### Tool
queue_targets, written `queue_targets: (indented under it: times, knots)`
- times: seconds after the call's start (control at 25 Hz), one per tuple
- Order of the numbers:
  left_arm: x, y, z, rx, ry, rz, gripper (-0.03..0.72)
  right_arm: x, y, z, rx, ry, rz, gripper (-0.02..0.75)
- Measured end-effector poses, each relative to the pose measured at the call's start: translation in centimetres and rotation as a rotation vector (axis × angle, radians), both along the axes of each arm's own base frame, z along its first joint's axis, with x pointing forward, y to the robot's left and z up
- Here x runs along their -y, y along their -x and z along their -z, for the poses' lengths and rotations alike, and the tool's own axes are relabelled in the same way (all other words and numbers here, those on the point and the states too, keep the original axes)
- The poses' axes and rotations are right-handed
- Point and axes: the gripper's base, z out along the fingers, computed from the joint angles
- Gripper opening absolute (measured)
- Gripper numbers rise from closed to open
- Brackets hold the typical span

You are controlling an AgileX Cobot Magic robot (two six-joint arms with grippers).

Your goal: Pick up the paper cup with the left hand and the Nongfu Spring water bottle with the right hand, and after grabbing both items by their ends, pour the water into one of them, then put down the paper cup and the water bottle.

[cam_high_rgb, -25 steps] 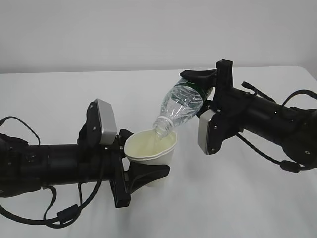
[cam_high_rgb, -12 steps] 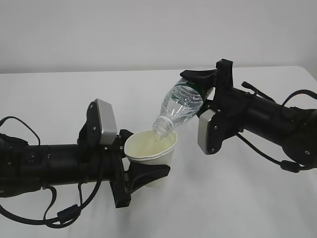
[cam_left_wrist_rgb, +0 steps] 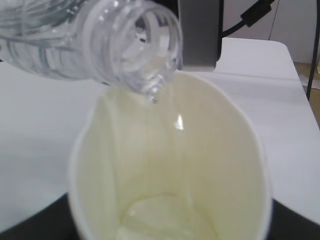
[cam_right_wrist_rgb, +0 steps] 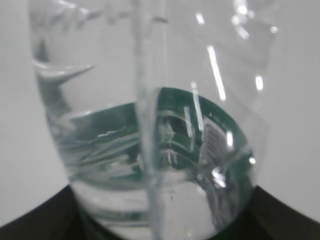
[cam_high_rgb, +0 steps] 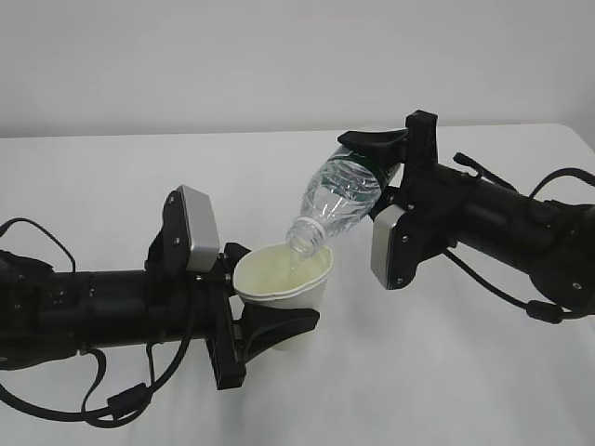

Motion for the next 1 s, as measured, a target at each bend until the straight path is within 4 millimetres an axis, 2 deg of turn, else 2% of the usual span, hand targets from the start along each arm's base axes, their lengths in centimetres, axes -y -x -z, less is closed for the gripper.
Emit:
queue_targets:
  times: [1.0]
  knots:
    - [-0.09,0.06,0.38,-0.006,-0.043,0.005,0.420,0.00,0.00,-0.04,0.016,0.012,0.000,0.447]
